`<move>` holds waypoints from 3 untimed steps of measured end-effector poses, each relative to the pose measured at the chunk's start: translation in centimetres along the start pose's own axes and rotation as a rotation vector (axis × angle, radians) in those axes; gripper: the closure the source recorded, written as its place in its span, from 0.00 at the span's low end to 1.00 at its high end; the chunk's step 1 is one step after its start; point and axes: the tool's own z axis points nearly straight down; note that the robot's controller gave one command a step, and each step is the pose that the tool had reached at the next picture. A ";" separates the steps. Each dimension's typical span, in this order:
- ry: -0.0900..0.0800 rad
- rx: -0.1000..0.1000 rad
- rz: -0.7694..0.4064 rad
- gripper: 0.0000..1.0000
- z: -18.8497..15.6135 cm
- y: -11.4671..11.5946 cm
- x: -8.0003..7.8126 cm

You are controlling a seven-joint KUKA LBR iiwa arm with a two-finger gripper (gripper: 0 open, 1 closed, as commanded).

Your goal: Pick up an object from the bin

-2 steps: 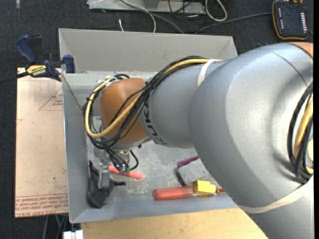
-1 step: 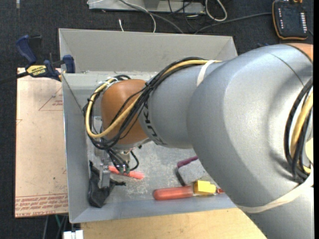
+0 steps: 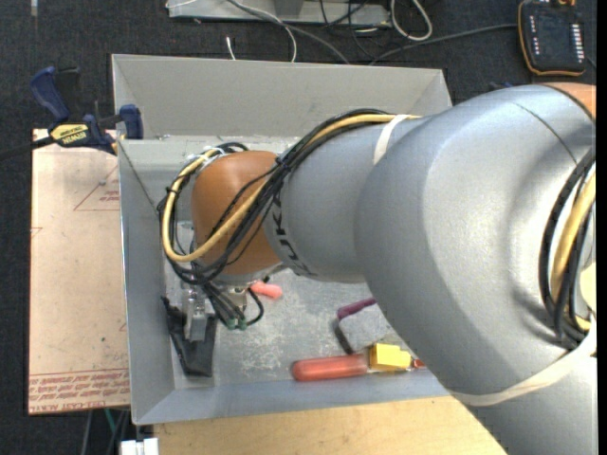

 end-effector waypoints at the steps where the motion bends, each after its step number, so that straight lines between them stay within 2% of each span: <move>1: 0.000 0.000 0.000 1.00 0.0 0.0 0.0; 3: -0.001 -0.001 0.001 1.00 -0.9 0.0 0.0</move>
Offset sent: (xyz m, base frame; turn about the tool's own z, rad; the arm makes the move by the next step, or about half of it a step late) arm -0.0002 0.0000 0.0092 0.0000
